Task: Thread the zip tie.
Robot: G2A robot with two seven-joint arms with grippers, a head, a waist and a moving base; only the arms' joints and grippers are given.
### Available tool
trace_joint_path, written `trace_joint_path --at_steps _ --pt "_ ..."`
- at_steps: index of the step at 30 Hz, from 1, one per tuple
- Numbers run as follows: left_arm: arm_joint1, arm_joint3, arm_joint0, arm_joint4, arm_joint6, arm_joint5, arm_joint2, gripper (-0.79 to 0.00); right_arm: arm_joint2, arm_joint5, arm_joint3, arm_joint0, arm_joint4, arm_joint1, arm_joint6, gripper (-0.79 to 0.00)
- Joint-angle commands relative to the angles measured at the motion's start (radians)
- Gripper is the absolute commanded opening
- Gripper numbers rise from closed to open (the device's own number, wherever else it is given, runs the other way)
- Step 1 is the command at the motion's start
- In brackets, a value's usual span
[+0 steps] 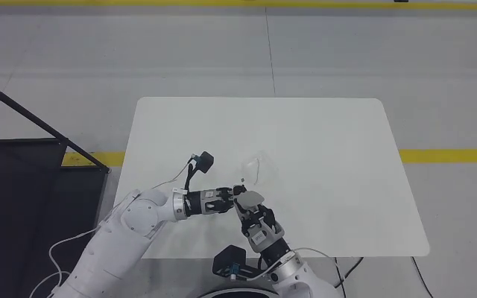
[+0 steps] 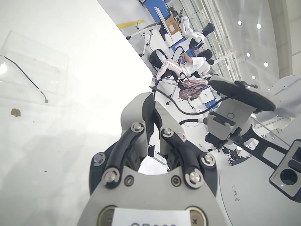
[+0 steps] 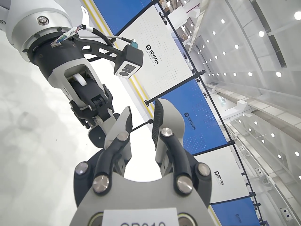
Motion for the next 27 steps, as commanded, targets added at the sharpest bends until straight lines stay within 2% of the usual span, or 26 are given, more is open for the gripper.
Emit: trace_joint_path --at_steps 1,9,11,16,27 --pt "0.0 0.001 0.0 0.0 0.0 0.0 0.0 -0.785 0.0 0.0 0.0 0.001 0.0 -0.001 0.0 -0.523" --pt "0.0 0.002 0.001 -0.004 0.006 0.0 -0.002 -0.785 0.001 0.002 -0.002 -0.004 0.0 -0.002 -0.007 -0.499" --pt "0.0 0.003 0.0 -0.004 0.006 0.0 -0.002 -0.785 0.002 0.001 -0.002 -0.005 0.0 -0.002 -0.008 -0.459" --pt "0.0 0.004 0.001 -0.006 0.007 -0.002 -0.004 -0.785 0.004 -0.002 -0.003 -0.006 0.001 -0.003 -0.01 -0.422" --pt "0.0 0.004 0.002 -0.006 0.011 -0.005 -0.007 -0.785 0.004 -0.012 -0.004 -0.004 0.001 -0.006 -0.008 -0.385"
